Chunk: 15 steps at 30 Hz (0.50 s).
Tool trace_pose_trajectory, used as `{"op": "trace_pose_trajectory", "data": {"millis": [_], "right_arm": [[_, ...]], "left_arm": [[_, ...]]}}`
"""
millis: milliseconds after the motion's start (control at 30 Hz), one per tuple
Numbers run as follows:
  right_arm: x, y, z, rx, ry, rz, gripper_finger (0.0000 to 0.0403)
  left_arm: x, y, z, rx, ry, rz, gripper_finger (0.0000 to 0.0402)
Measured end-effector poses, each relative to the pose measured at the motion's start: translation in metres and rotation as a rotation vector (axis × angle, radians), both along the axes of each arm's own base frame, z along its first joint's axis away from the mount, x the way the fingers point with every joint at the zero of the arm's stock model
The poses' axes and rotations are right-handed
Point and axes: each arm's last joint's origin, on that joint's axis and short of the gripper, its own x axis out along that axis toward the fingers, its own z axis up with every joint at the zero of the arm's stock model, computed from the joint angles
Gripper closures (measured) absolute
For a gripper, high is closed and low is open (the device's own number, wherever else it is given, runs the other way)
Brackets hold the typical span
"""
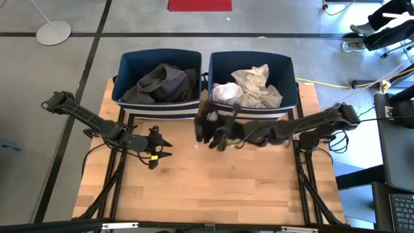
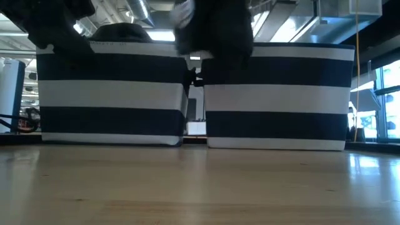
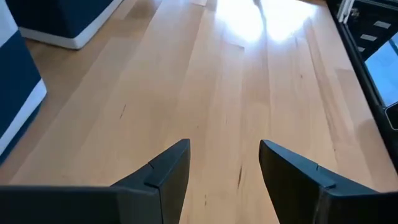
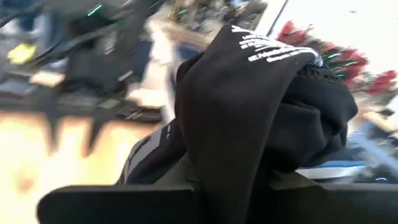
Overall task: Sort clothes
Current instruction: Put the black underwear into the right laundry bin
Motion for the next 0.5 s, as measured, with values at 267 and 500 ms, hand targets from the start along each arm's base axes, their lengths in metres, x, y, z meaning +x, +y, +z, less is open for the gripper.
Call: {"op": "trace_pose_trajectory", "data": {"millis": [267,500], "right_arm": [[-0.053,-0.047,0.061,-0.063,-0.138,-0.166,0.0354],[-0.093,-0.092,0.091,-0.069,-0.243,-0.320,0.0353]], "left_arm": [[0.000,0.000,0.000,-0.009,-0.001,0.007,0.0219],[0.000,0.000,0.000,-0.007,-0.001,0.006,0.0219]]}}
